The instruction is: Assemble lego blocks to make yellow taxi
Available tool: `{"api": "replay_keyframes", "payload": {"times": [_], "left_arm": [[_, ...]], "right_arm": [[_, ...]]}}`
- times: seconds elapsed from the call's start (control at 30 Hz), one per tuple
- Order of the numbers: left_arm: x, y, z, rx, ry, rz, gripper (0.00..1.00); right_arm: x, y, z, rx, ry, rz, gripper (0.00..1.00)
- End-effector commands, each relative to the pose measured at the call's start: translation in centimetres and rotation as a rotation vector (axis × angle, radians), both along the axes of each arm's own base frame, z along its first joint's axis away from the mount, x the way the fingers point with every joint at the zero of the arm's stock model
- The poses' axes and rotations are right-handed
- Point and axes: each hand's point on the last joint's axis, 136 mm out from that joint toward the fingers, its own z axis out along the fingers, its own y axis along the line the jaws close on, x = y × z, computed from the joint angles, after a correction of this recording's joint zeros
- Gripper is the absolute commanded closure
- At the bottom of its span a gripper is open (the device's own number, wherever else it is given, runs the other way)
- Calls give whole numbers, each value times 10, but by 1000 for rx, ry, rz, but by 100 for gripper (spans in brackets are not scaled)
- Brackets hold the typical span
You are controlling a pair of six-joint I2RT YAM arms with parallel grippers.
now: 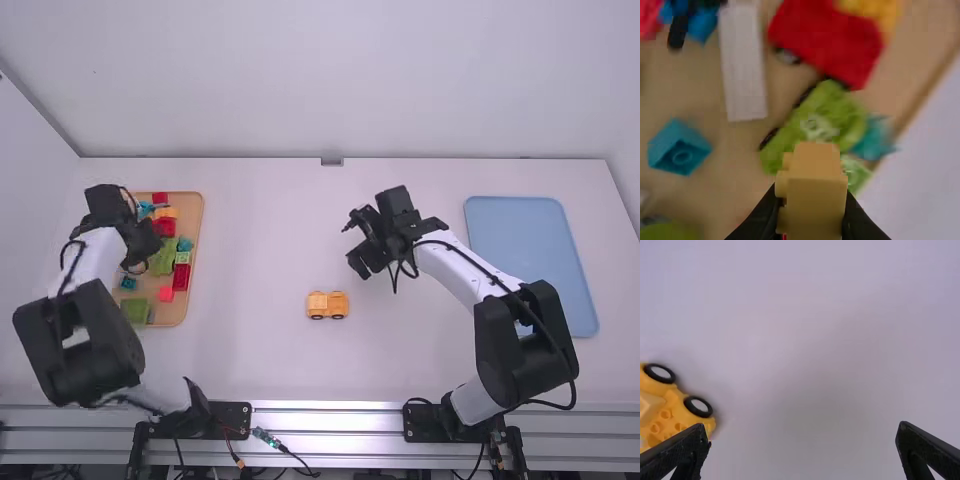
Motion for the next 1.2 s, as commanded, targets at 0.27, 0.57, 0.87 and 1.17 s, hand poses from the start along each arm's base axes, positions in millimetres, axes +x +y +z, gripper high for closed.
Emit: {"api": "replay_keyframes", "payload": {"times": [0.27, 0.57, 0.87, 1.17], "left_arm": [[-24, -231, 74, 366, -401, -1150, 99], [-86, -296, 70, 538, -574, -1551, 99], [-84, -312, 59, 526, -558, -1632, 98], [-52, -332, 57, 494, -519, -1682, 99]], "right_arm": [[-18, 53, 79, 558, 116, 193, 1], [-43, 67, 94, 684, 212, 268, 1], [-52, 89, 88, 640, 260, 236, 1], [-48, 97, 91, 651, 253, 216, 1]]}}
